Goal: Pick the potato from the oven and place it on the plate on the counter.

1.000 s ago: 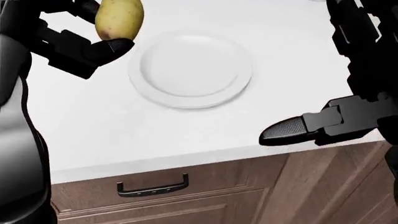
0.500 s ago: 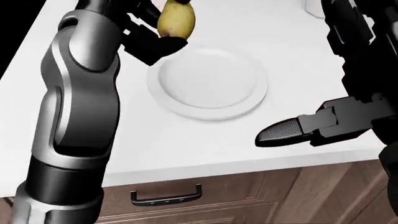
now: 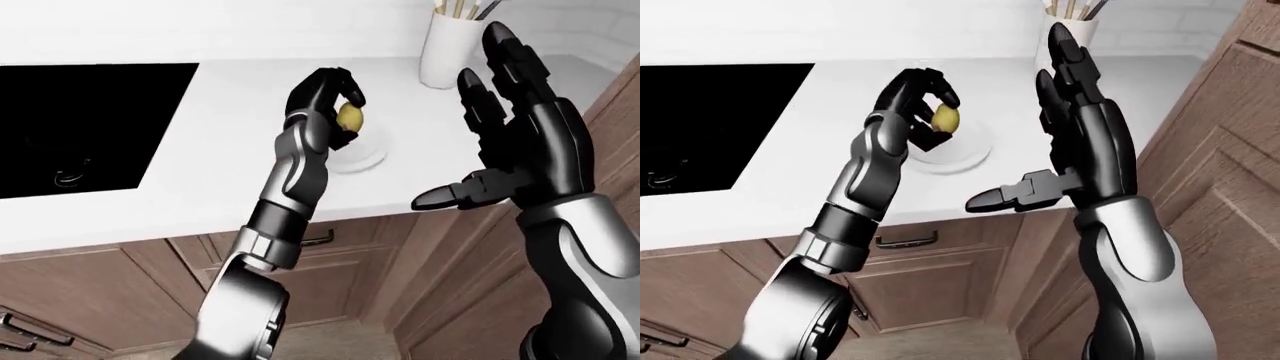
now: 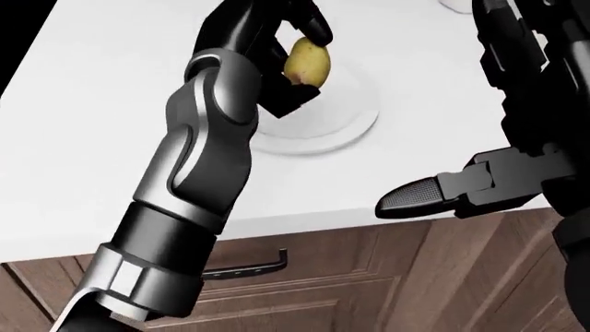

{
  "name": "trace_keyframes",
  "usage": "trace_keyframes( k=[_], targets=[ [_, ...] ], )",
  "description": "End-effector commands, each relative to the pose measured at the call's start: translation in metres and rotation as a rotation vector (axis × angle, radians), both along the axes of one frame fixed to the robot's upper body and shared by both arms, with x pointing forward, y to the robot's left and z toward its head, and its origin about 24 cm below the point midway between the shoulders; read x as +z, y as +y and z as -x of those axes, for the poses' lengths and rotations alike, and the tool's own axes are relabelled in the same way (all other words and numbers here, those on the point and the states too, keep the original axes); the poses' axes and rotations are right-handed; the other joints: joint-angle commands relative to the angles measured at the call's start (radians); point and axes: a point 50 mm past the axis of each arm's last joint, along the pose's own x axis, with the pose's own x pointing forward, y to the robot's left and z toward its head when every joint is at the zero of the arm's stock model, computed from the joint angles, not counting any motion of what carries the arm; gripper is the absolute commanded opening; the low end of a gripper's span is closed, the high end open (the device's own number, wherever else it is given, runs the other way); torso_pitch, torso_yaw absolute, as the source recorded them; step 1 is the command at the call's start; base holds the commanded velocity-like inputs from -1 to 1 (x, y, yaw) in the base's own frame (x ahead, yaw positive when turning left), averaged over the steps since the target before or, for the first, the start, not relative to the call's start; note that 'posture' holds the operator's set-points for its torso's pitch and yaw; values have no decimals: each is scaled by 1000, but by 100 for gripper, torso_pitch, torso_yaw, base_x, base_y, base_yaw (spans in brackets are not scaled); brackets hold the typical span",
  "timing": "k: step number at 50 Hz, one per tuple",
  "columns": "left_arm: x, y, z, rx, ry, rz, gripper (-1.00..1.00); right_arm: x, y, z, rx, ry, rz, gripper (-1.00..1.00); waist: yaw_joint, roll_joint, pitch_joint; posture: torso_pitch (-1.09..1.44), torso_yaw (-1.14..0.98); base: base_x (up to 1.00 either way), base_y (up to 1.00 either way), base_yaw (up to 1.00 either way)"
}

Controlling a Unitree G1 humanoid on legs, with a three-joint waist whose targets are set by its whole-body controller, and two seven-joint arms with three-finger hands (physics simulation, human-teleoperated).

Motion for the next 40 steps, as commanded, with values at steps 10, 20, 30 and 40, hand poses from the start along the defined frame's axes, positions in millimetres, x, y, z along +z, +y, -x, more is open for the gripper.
trace_keyframes(
  k=[10,20,30,40],
  targets=[
    [18,-6,1,6,-110,-39,6,10,2,4,3,-74,4,100,-3,-2,-33,0,0,0,0,0],
    [22,-4,3,11,-118,-49,15,11,2,4,3,-75,3,100,-5,0,-37,0,0,0,0,0],
    [49,20,24,4,-166,28,17,16,3,5,3,-80,9,100,-6,5,-34,0,0,0,0,0],
    [60,66,83,-11,-202,189,35,43,7,5,2,-101,34,100,-6,15,-24,0,0,0,0,0]
  ],
)
